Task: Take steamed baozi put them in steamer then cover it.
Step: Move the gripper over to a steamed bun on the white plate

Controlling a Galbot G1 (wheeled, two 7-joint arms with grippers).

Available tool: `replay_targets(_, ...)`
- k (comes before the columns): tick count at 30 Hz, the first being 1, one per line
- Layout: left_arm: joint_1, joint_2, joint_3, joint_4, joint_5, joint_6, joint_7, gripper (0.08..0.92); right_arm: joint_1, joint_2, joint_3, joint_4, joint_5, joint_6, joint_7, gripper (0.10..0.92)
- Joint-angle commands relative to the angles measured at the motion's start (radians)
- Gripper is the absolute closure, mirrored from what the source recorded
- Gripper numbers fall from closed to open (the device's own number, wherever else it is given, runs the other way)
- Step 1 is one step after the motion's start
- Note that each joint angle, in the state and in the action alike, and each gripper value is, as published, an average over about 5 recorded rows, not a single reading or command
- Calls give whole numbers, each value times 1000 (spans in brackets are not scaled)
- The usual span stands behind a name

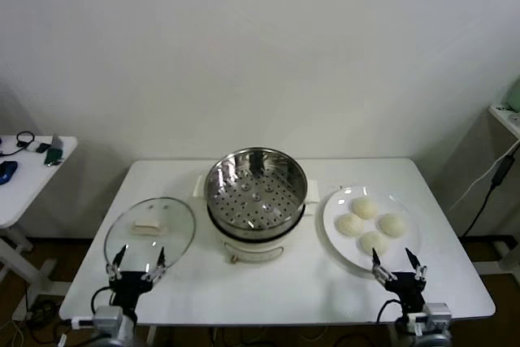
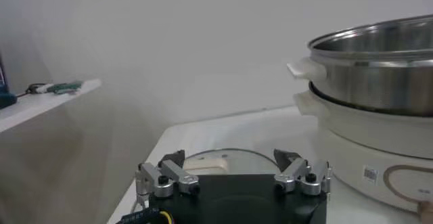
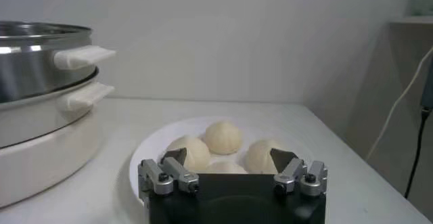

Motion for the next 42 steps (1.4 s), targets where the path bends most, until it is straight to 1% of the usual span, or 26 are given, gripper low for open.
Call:
replay_targets(1,1,2,0,-4,-4,-2,0,177,89,-55,13,6,-4,-75,-17,203)
replay_targets(4,2,8,5,-9,-13,-3,1,177,248,-150,-23,-25,18,-152,-10,203)
replay_targets(7,0,18,13,-13,-20,-5,3,177,456,-264,-104,-125,36,-195,-44,203)
replay_targets(9,-2,24,16,-16,-24,-6,4,177,609,-346,-196,-224,28,-202,-113,203)
replay_targets(11,-4,28,17,-19,-28,-6,5,177,753,-427,-318,-315,13,-213,-212,203)
replay_targets(14,-8,31,16,-22,-34,-7,6,177,962,-551,-541,-413,-46,-204,-424,203)
replay_targets(16,-10,32,15,-22,-36,-8,7,177,1110,-607,-704,-468,-118,-164,-583,203)
replay_targets(18,-10,32,15,-22,-37,-10,8,177,1247,-628,-857,-527,-197,-99,-727,203)
replay_targets(22,-8,32,13,-22,-36,-17,14,177,1519,-615,-1141,-666,-396,82,-1004,203)
replay_targets(24,-7,32,12,-21,-35,-22,17,177,1644,-597,-1271,-731,-473,175,-1120,203)
replay_targets(26,-7,31,9,-20,-35,-26,18,177,1741,-574,-1382,-777,-486,230,-1199,203)
replay_targets(28,-7,30,6,-17,-36,-30,19,177,1824,-548,-1486,-812,-468,251,-1256,203)
replay_targets(33,-7,29,1,-11,-40,-34,21,177,1940,-467,-1654,-866,-382,249,-1319,203)
replay_targets(38,-11,32,-4,-14,-39,-31,26,177,1963,-371,-1783,-928,-293,214,-1313,203)
replay_targets(42,-13,34,-14,-12,-39,-31,30,177,1910,-298,-1778,-1006,-269,190,-1295,203)
